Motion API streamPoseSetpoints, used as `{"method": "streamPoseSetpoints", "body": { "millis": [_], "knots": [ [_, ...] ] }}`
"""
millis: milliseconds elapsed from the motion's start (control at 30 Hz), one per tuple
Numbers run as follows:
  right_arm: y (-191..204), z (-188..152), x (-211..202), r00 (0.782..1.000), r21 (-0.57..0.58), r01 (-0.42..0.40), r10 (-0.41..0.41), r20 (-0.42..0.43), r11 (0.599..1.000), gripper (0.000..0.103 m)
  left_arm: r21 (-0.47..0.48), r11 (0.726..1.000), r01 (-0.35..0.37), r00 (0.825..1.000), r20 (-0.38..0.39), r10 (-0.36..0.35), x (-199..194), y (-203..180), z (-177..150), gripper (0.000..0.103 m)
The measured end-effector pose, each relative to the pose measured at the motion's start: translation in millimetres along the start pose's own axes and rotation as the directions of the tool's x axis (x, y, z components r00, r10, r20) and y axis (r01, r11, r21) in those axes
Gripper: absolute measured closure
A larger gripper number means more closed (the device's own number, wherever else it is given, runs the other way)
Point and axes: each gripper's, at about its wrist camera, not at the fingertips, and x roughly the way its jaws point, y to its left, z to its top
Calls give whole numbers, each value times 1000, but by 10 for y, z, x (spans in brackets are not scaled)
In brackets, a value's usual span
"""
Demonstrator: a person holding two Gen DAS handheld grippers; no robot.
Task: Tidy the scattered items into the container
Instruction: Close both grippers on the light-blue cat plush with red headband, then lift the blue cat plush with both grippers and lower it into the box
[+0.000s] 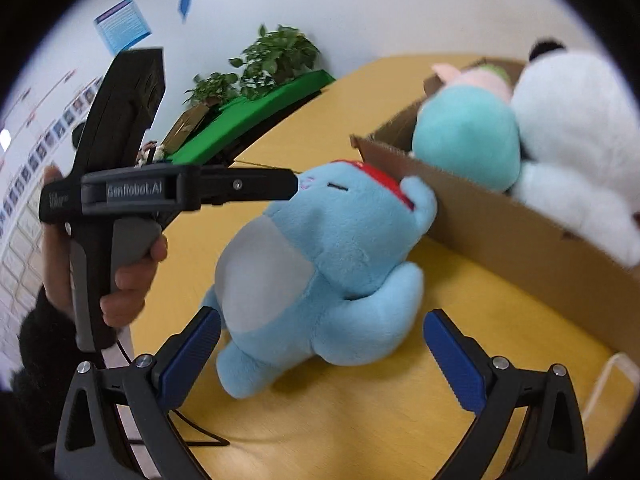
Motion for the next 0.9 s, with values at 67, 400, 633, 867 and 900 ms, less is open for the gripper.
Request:
{"method": "streamPoseSetpoints", "body": {
  "millis": [67, 400, 633, 867, 900],
  "knots": [
    [-116, 3, 79, 1000, 87, -3, 4, -15, 996, 2, -3, 997, 75, 997, -17, -75, 43, 117, -39, 0],
    [-564, -80, 56, 992, 290, 123, -117, -38, 949, 10, -135, 978, 159, 986, -31, -164, 33, 820, -101, 7],
    [-401, -54, 315, 990, 271, 134, -117, -79, 953, 62, -100, 976, 192, 974, -103, -202, 243, 729, -158, 55],
    [-358, -106, 342, 990, 260, 132, -115, -80, 957, 72, -62, 985, 164, 977, -128, -171, 219, 602, -214, 69],
    [-362, -128, 331, 991, 261, 129, -112, -79, 957, 74, -53, 987, 153, 979, -130, -159, 196, 573, -217, 71]
  ]
}}
